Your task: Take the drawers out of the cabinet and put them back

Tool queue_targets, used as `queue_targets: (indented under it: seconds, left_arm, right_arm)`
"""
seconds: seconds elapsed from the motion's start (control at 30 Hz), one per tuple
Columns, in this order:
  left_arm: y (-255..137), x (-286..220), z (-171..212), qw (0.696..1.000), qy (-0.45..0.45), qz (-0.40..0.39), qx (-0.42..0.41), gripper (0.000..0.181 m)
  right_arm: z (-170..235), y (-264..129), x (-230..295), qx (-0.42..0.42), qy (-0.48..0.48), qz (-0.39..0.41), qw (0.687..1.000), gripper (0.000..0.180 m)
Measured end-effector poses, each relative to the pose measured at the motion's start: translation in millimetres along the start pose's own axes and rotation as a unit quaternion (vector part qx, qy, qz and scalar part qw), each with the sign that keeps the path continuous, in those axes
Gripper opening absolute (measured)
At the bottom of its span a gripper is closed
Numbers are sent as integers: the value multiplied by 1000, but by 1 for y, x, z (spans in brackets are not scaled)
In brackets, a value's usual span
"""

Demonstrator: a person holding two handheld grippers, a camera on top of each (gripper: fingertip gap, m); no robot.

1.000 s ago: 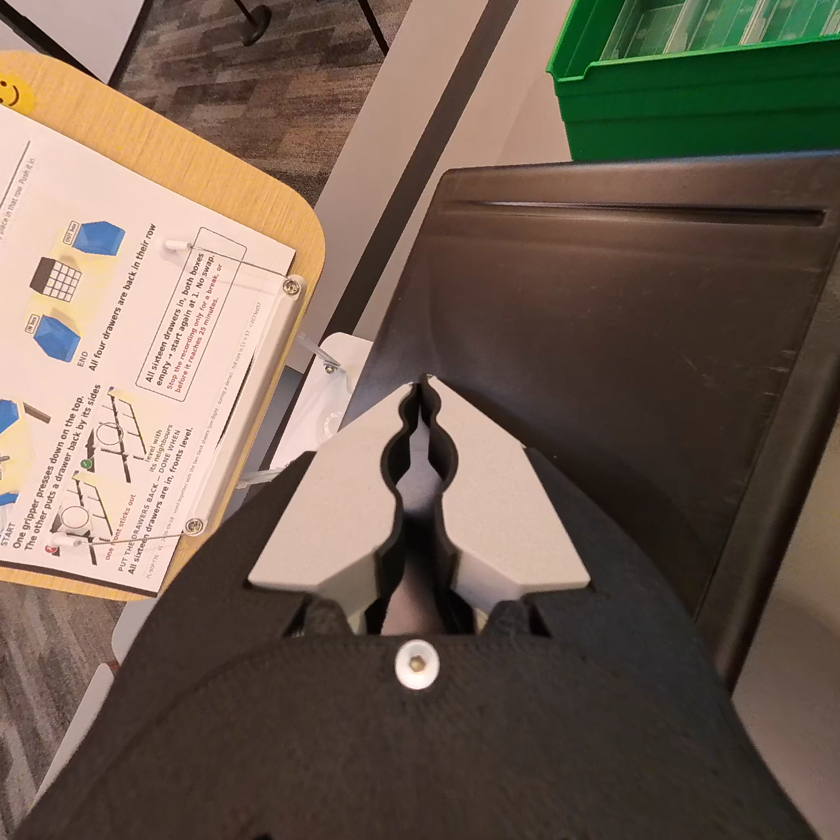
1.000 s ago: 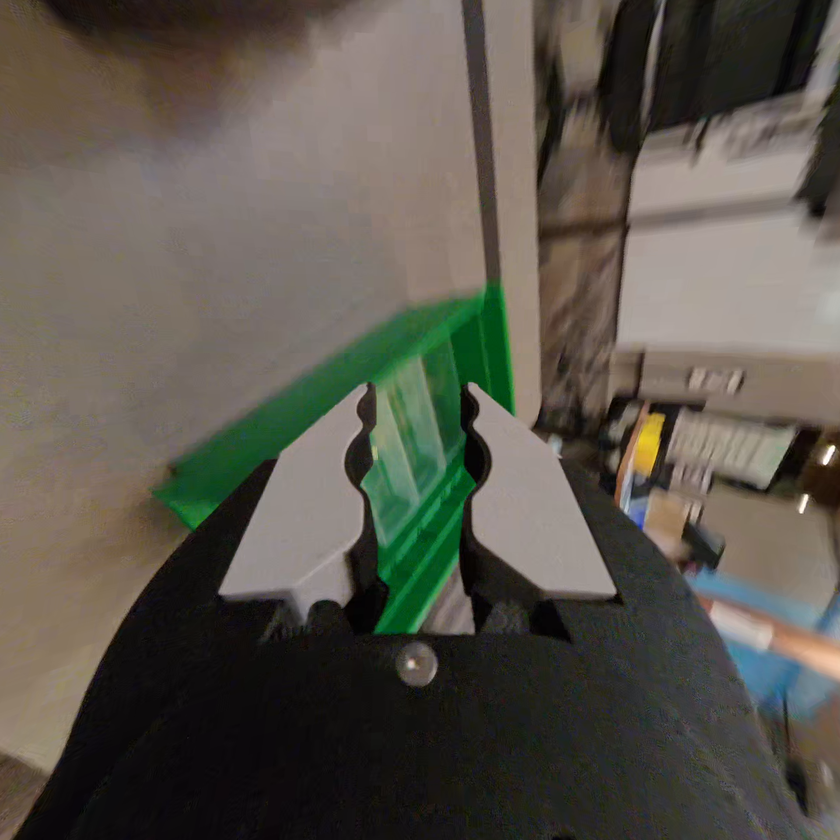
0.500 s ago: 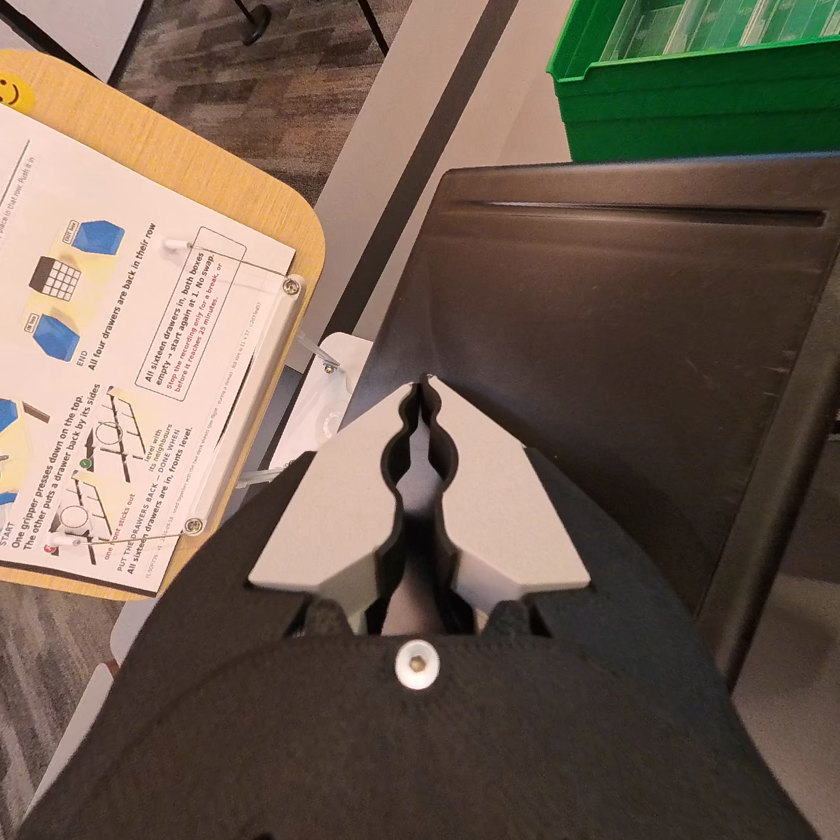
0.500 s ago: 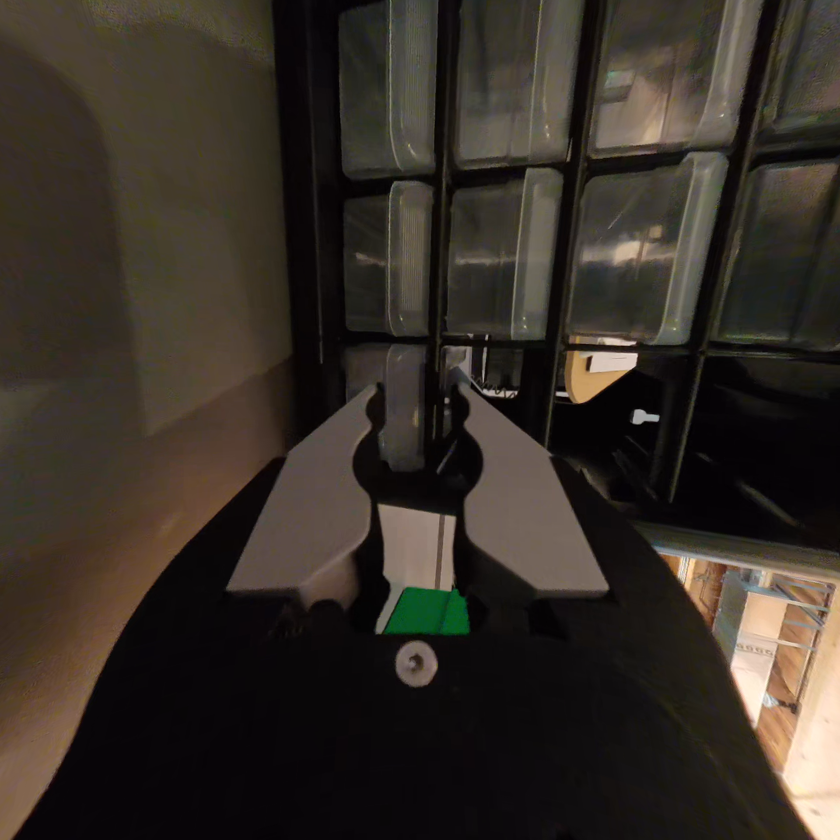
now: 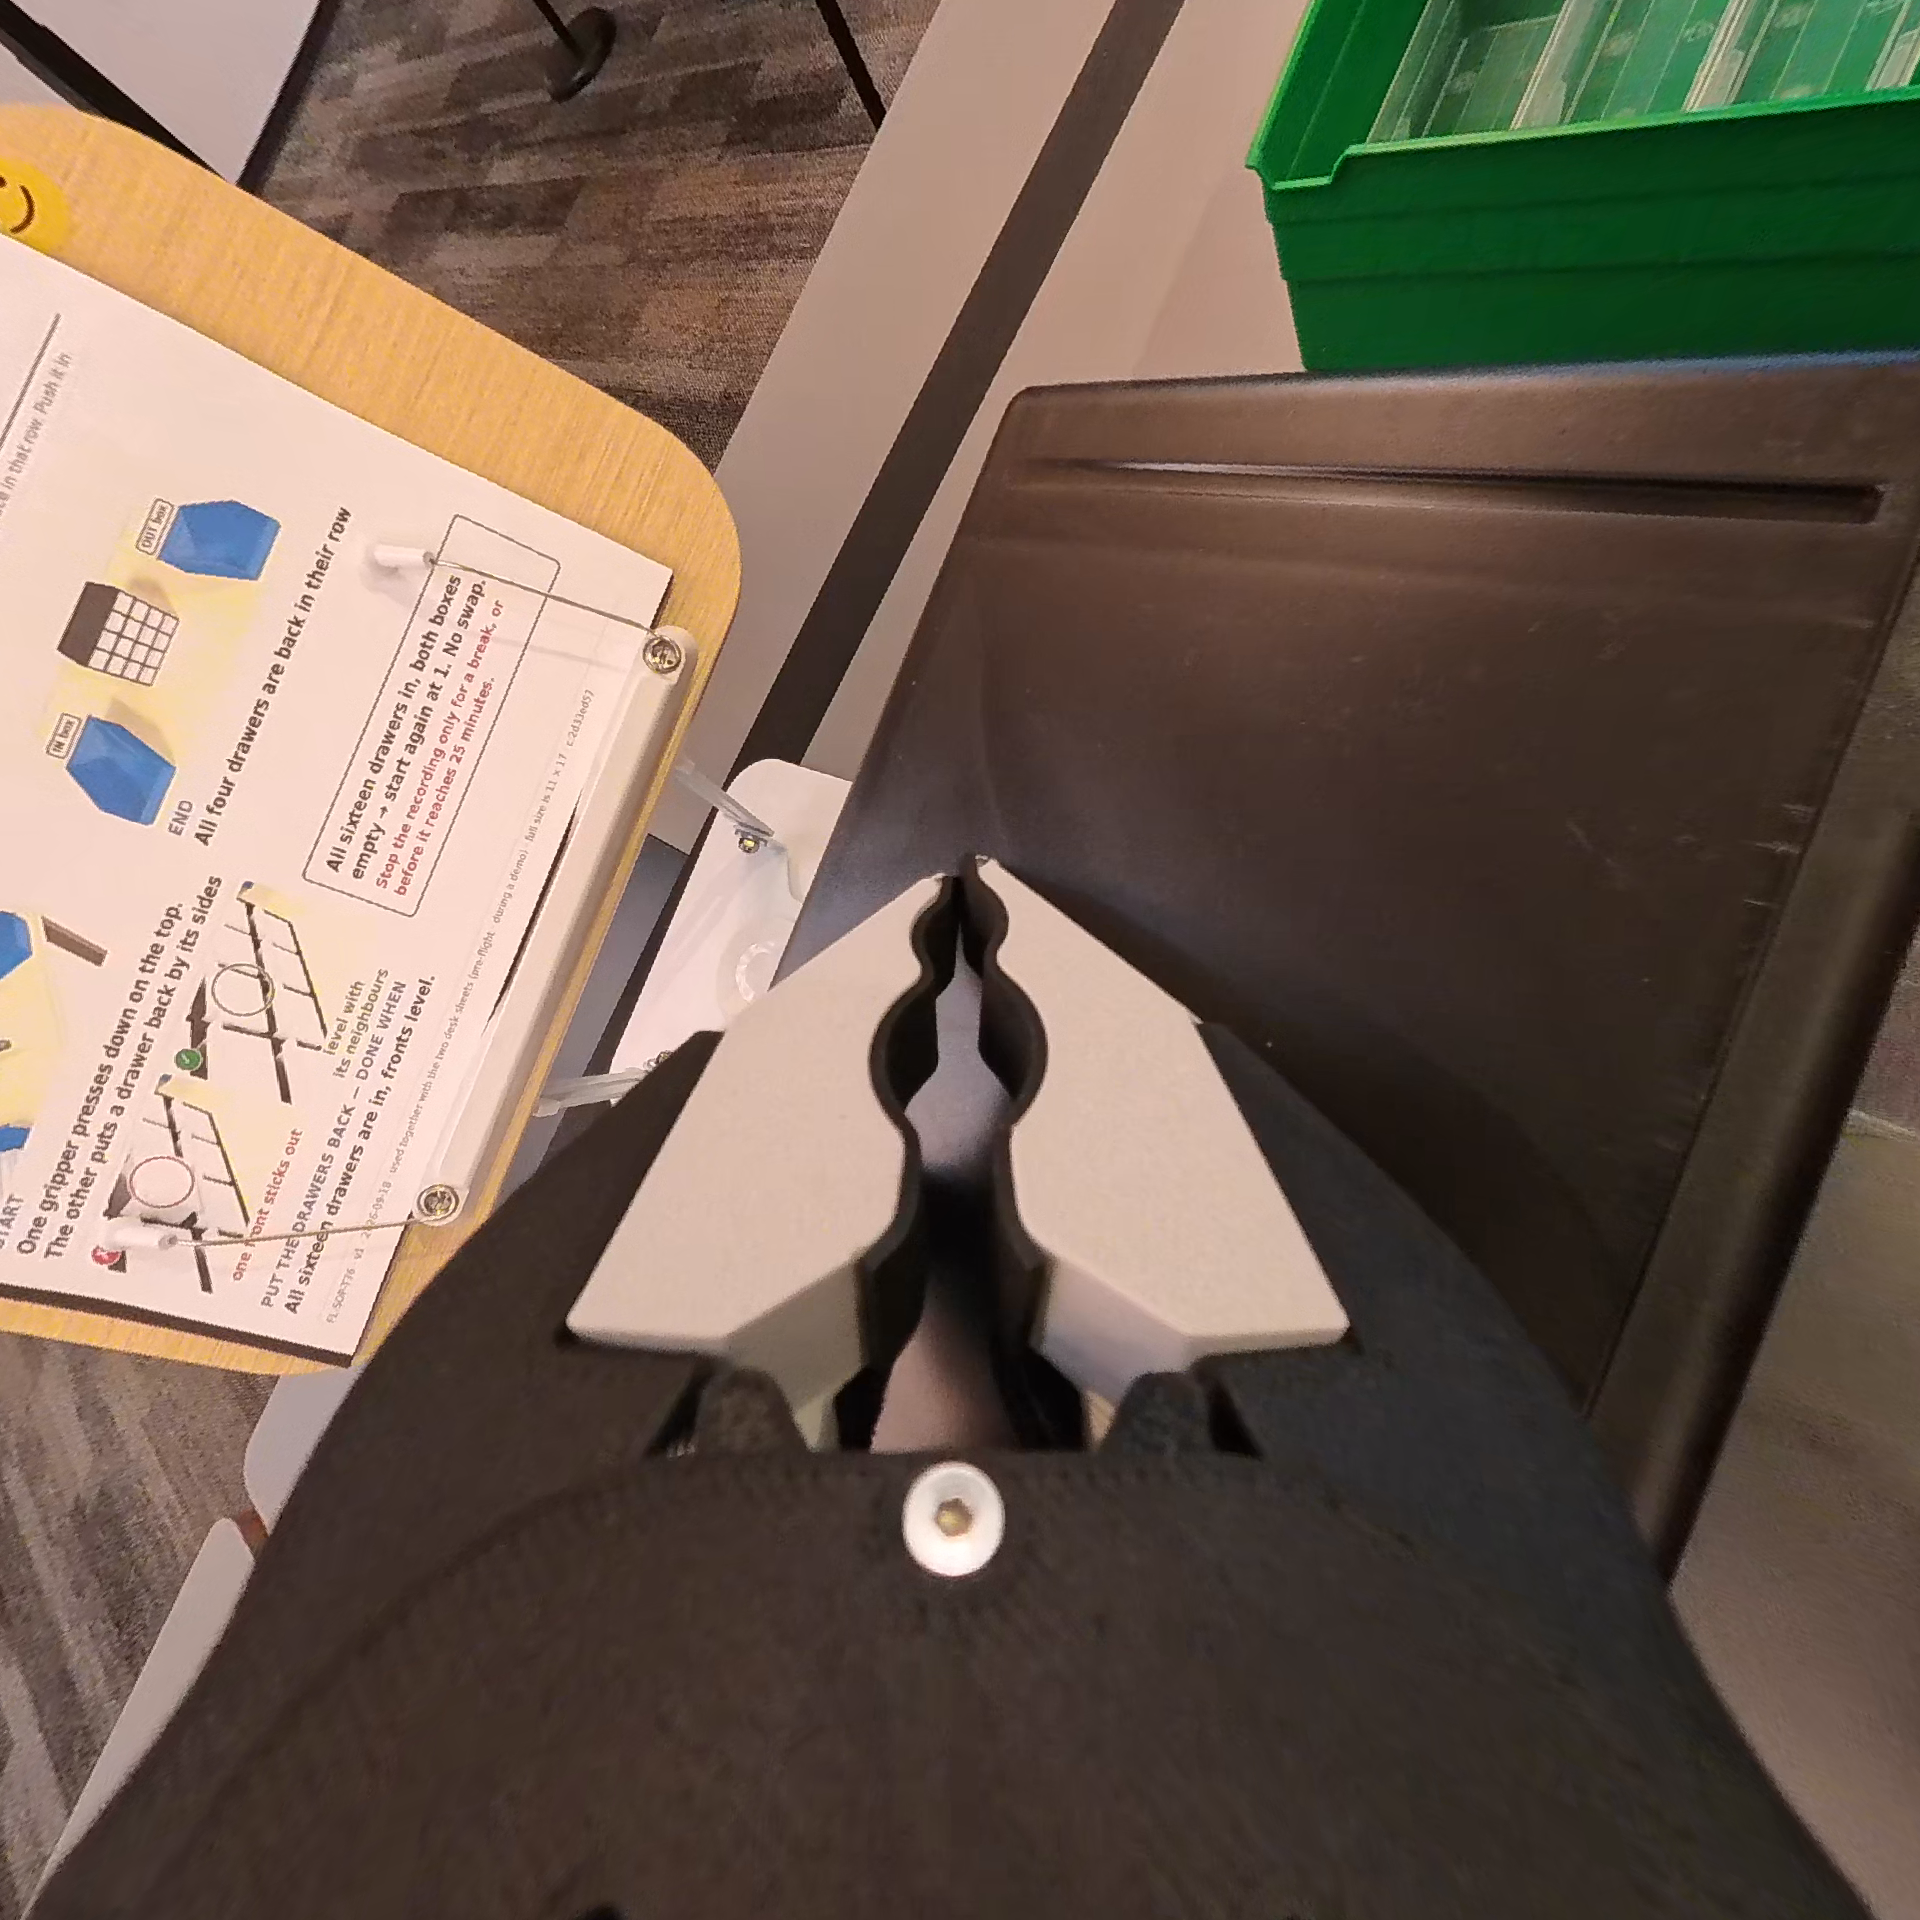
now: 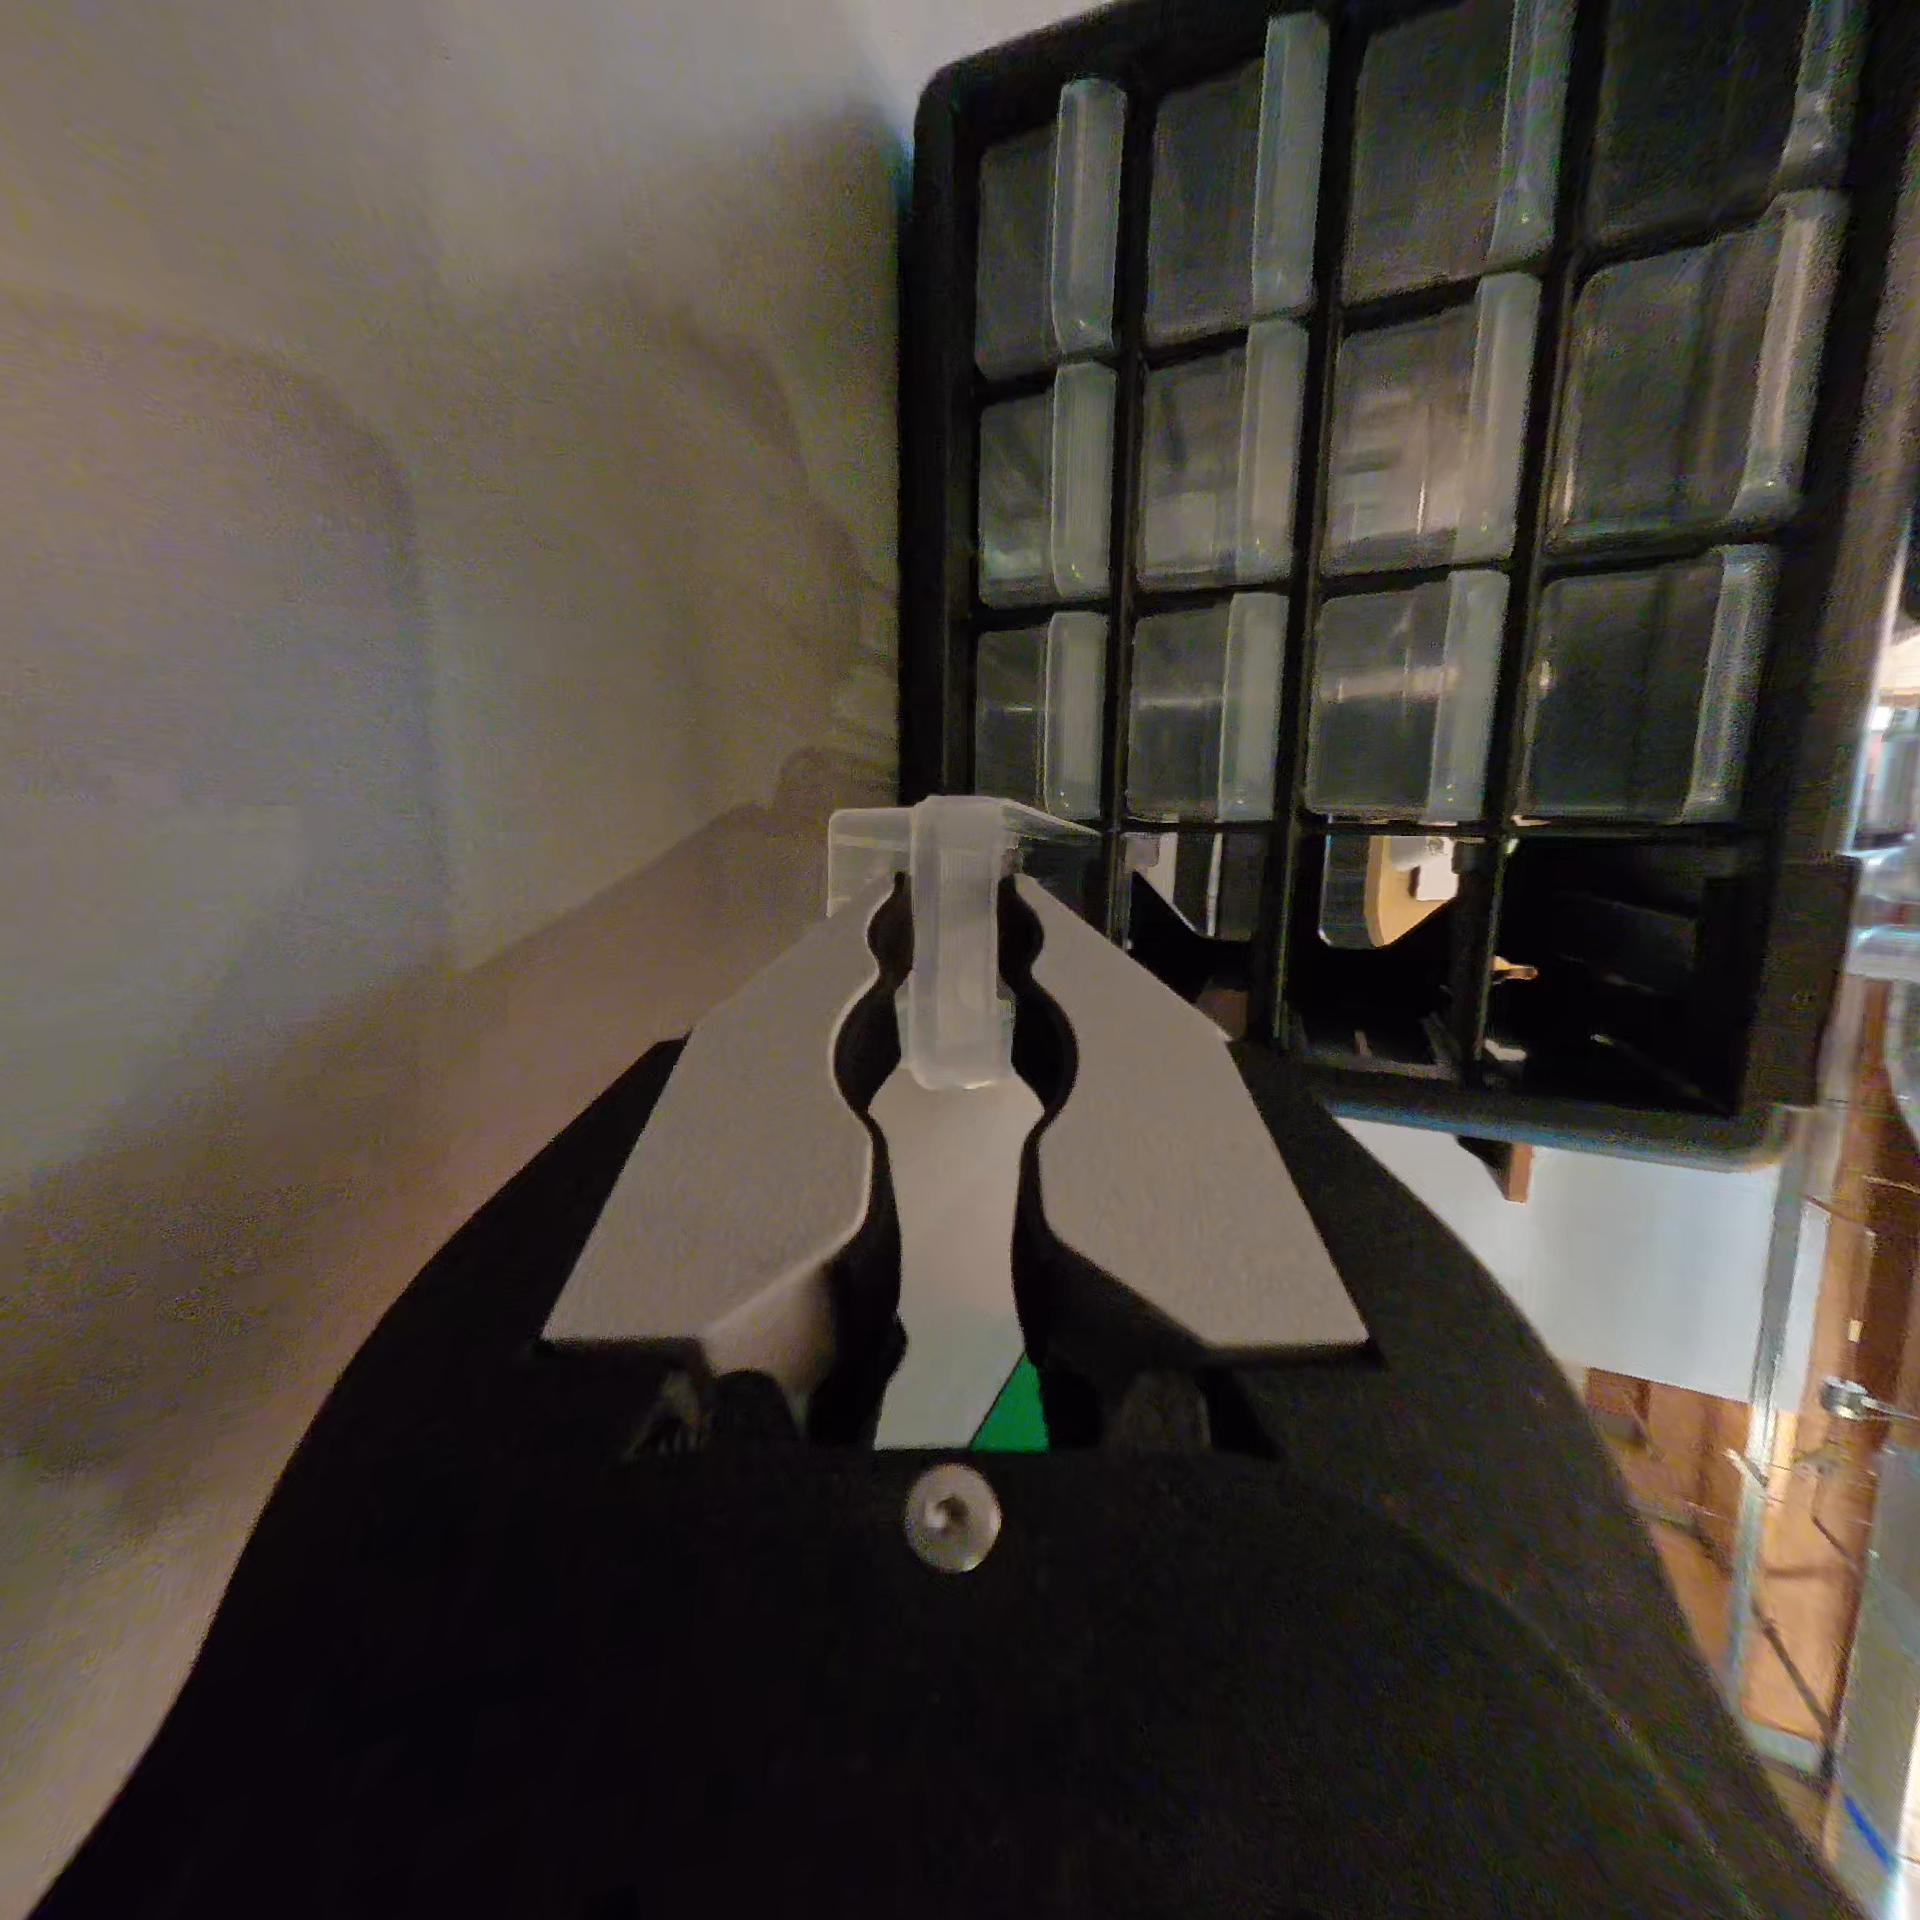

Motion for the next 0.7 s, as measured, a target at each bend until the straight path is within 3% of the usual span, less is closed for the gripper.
queue_targets:
  seconds: [0.47, 0.7]
  left_arm:
    - [0, 0, 0, 1000, -2, 1, 0, 0]
    - [0, 0, 0, 1000, -2, 1, 0, 0]
  right_arm:
    - [-23, -44, -12, -19, 25, -25, 999, 13]
    - [-12, -62, -33, -13, 86, -121, 989, 13]
Point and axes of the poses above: each gripper's, where its closed fingertips meet, y out along the fingers, z out of its underside, x = y × z across the jaws, the point moved 3 cm from there along -y, back along the fingers, and after that the axes turned 11 degrees about z, right-handed, at the moved point
